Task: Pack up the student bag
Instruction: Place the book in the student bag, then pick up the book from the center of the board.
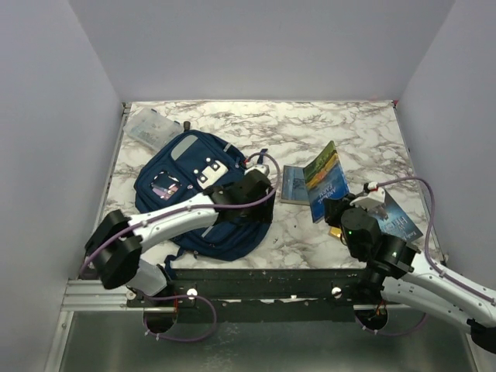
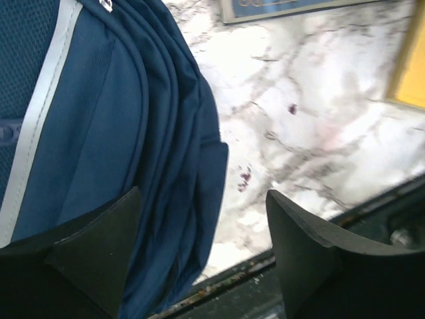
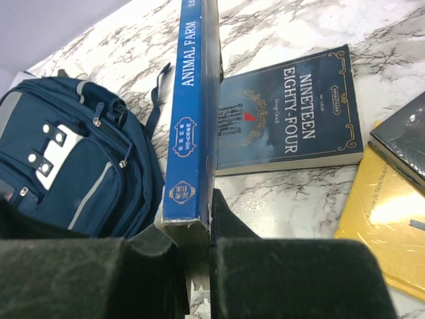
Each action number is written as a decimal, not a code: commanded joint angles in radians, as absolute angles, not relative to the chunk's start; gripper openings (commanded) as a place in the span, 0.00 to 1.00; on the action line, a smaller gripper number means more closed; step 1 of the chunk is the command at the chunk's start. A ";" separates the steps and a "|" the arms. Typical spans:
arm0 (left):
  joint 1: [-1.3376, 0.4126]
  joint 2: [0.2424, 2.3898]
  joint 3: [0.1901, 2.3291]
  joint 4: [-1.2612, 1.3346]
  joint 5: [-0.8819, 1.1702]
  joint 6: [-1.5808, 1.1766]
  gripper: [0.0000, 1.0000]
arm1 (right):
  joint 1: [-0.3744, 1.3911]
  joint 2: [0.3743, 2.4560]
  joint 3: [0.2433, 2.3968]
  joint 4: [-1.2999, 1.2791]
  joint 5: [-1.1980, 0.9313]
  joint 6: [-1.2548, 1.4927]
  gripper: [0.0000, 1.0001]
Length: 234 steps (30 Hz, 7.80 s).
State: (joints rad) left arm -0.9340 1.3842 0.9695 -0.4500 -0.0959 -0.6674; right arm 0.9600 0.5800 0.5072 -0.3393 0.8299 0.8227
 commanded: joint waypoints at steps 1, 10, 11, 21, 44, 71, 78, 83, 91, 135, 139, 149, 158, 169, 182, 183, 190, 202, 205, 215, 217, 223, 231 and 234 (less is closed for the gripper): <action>-0.972 1.562 1.116 -0.626 -0.257 -0.553 0.72 | 0.954 0.499 0.548 -0.420 0.866 0.833 0.01; -0.991 1.662 1.171 -0.664 -0.399 -0.583 0.58 | 0.954 0.420 0.529 -0.459 0.860 0.831 0.01; -0.991 1.668 1.173 -0.666 -0.403 -0.585 0.53 | 0.954 0.419 0.523 -0.451 0.855 0.829 0.01; -0.991 1.743 1.202 -0.678 -0.410 -0.587 0.39 | 0.954 0.438 0.509 -0.446 0.810 0.850 0.01; -0.928 1.259 1.226 -0.624 -0.511 -0.474 0.00 | 0.954 0.446 0.508 -0.353 0.103 1.136 0.01; -0.750 0.973 1.214 -0.551 0.078 -0.591 0.00 | 0.956 1.413 0.526 0.985 -0.047 1.377 0.01; -0.744 0.975 1.281 -0.605 0.109 -0.578 0.00 | 0.906 1.727 0.841 0.865 -0.042 1.265 0.28; -0.743 0.948 1.259 -0.602 0.103 -0.583 0.00 | 0.903 1.709 0.781 0.766 -0.175 1.213 0.46; -0.731 0.916 1.186 -0.574 0.035 -0.577 0.00 | 0.900 1.580 0.732 0.535 -0.185 1.065 0.61; -0.749 1.045 0.832 -0.291 0.357 -0.572 0.76 | 0.077 1.205 0.711 -0.362 0.236 0.687 1.00; -0.757 1.061 0.862 -0.271 0.416 -0.578 0.81 | -0.160 1.120 0.690 -0.374 0.228 0.745 1.00; -0.755 1.154 1.271 -0.547 0.577 -0.411 0.94 | -0.591 1.003 0.602 -0.374 0.291 0.872 1.00; -0.729 1.122 1.194 -0.535 0.565 -0.342 0.97 | -0.907 0.761 0.366 -0.292 0.139 0.893 1.00; -0.730 1.076 1.134 -0.505 0.522 -0.317 0.98 | -1.004 0.744 0.255 -0.210 -0.202 0.873 1.00; -0.729 1.083 1.127 -0.510 0.499 -0.309 0.98 | -1.004 0.984 0.185 0.113 -0.435 0.777 0.56; -0.729 1.084 1.129 -0.512 0.499 -0.307 0.98 | -1.003 0.992 0.188 0.137 -0.444 0.765 0.52; -0.719 1.100 1.135 -0.528 0.480 -0.293 0.98 | -0.943 1.068 0.322 0.151 -0.511 0.666 0.30; -0.593 1.172 1.135 -0.535 0.463 -0.300 0.98 | -0.617 1.231 0.716 0.030 -0.392 0.719 0.01; -0.548 1.187 1.141 -0.547 0.432 -0.296 0.98 | -0.506 1.234 0.838 -0.059 -0.329 0.701 0.00; -0.413 1.218 1.132 -0.528 0.485 -0.348 0.98 | -0.378 1.188 0.956 -0.122 -0.420 0.717 0.01; -0.400 1.222 1.125 -0.514 0.508 -0.359 0.98 | -0.364 1.194 0.974 -0.132 -0.429 0.710 0.01; -0.393 1.222 1.121 -0.506 0.532 -0.365 0.98 | -0.276 1.249 0.977 -0.185 -0.340 0.622 0.01; -0.393 1.218 1.120 -0.500 0.551 -0.369 0.98 | -0.141 1.350 1.072 -0.357 -0.158 0.483 0.22; -0.393 1.215 1.118 -0.497 0.558 -0.370 0.98 | -0.113 1.374 1.089 -0.377 -0.174 0.468 0.29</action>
State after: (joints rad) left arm -0.3988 1.2217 1.1271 -0.5182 0.5163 -0.3626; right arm -0.1574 1.3361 1.0641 -0.2501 -0.1963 0.5377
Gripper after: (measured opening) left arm 0.984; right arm 0.270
